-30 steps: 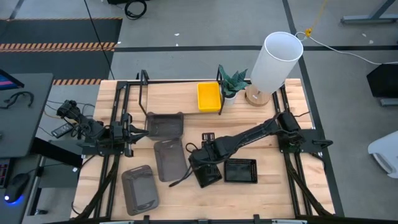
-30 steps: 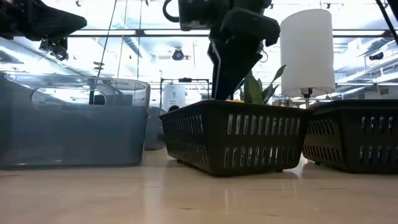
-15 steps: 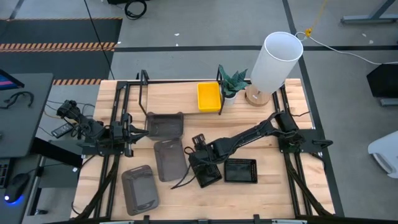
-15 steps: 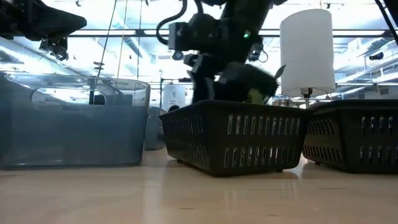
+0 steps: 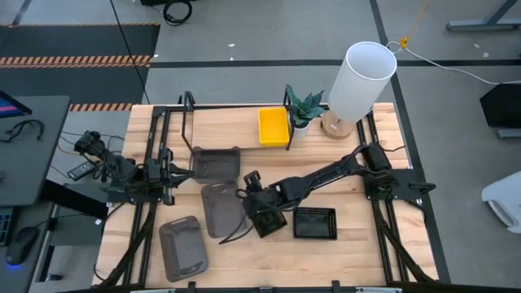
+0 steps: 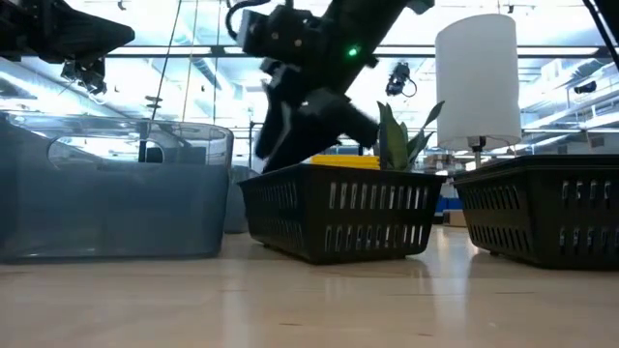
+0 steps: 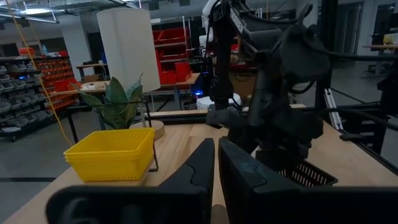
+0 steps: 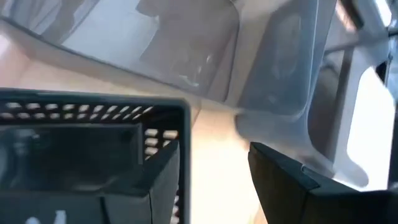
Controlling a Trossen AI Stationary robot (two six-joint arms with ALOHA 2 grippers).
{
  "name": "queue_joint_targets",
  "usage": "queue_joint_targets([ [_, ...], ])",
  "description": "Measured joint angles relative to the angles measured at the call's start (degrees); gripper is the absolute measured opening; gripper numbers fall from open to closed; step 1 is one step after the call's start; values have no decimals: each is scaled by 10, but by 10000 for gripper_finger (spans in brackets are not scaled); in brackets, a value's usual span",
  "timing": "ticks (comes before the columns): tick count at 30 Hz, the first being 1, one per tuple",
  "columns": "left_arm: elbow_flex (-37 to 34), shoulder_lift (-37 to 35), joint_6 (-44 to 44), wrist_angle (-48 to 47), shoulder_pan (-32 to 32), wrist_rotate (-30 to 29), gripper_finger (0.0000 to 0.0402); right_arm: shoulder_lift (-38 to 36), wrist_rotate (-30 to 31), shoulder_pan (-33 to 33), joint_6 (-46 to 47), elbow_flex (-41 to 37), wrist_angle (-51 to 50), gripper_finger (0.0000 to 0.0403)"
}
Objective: Stack baskets on shelf by color
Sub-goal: Stack the bottom black basket on top of the top black basket
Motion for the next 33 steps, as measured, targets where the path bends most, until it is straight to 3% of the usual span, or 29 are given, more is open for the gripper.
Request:
queue_joint_targets([
  [6,0,0,0,0,0,0,37,-45,-25,6,139,0,-69,196],
  [14,0,0,0,0,0,0,34,-82,-135,-18,403,0,-195,199],
  [20,0,0,0,0,0,0,28,-76,-182,-27,449,-30,-214,212],
  [26,0,0,0,-1,0,0,38,-76,-235,-39,475,-81,-172,226],
  [33,0,0,0,0,0,0,33,-76,-254,-42,476,-115,-112,222],
])
